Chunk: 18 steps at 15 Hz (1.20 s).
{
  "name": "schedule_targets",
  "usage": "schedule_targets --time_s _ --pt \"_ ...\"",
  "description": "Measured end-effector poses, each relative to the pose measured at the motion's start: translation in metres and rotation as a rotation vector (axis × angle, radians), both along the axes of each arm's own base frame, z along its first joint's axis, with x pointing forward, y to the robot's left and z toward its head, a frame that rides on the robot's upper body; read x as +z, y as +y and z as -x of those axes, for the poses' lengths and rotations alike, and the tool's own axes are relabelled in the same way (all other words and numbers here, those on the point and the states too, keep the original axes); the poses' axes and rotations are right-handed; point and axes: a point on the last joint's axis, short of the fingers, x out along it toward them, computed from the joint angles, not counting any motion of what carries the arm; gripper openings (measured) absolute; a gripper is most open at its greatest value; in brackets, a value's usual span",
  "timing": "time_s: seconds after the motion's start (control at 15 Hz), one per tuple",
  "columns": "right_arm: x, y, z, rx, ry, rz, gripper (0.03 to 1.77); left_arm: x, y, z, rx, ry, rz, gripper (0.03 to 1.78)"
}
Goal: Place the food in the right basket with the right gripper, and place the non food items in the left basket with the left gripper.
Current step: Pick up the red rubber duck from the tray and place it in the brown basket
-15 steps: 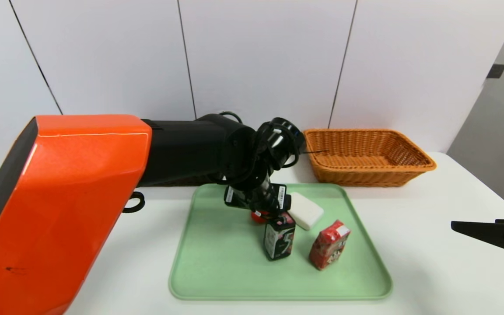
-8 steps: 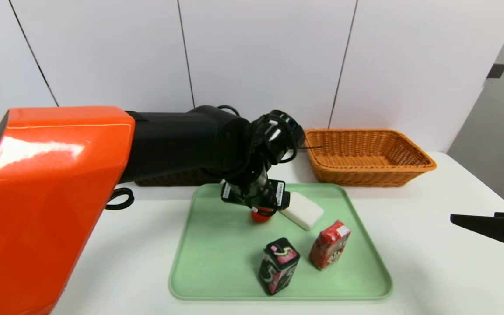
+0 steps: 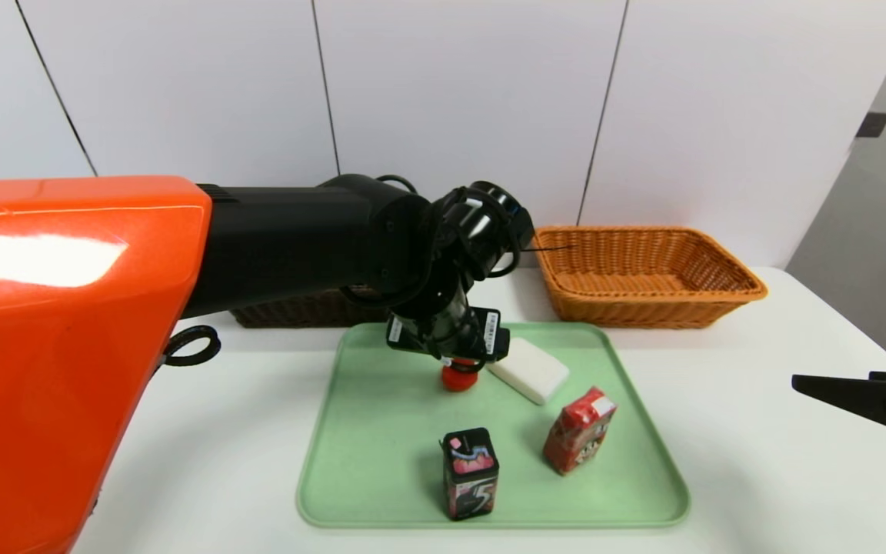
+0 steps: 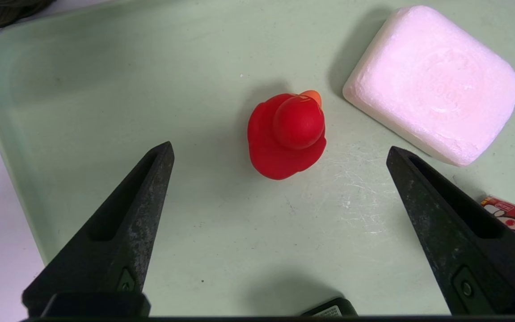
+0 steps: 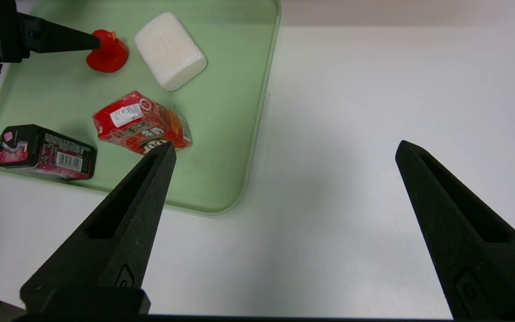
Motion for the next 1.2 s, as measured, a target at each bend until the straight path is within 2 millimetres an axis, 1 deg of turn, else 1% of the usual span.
schedule_targets --time_s 0.2,0.27,0.6,0.8,0.87,1.0,1.13,1.2 --pt "0.0 0.0 0.0 0.001 -0.001 0.0 1.7 -0.001 0.0 0.0 0.002 0.004 -0.001 1.69" --pt "0.0 0.0 0.0 0.001 -0.001 0.0 1.7 -0.005 -0.001 -0.002 0.005 0.01 -0.006 1.69" --pt "-0.001 0.0 0.001 -0.002 0.003 -0.001 1.7 -0.031 -0.008 -0.011 0.013 0.055 -0.049 1.69" --pt "-0.001 0.0 0.001 -0.004 0.004 -0.001 1.7 -0.044 -0.011 -0.014 0.015 0.075 -0.069 1.68" --pt "-0.002 0.0 0.002 -0.005 0.004 -0.001 1.7 -0.047 -0.011 -0.016 0.017 0.079 -0.074 1.48" --pt "-0.002 -0.001 0.002 -0.006 0.005 0.0 1.7 -0.05 -0.011 -0.018 0.023 0.084 -0.076 1.17" --pt "-0.002 -0.001 0.002 -0.005 0.006 -0.001 1.7 -0.053 -0.01 -0.02 0.028 0.087 -0.079 0.95" --pt "-0.002 -0.001 0.002 -0.006 0.005 0.0 1.7 -0.053 -0.009 -0.021 0.032 0.088 -0.079 0.86"
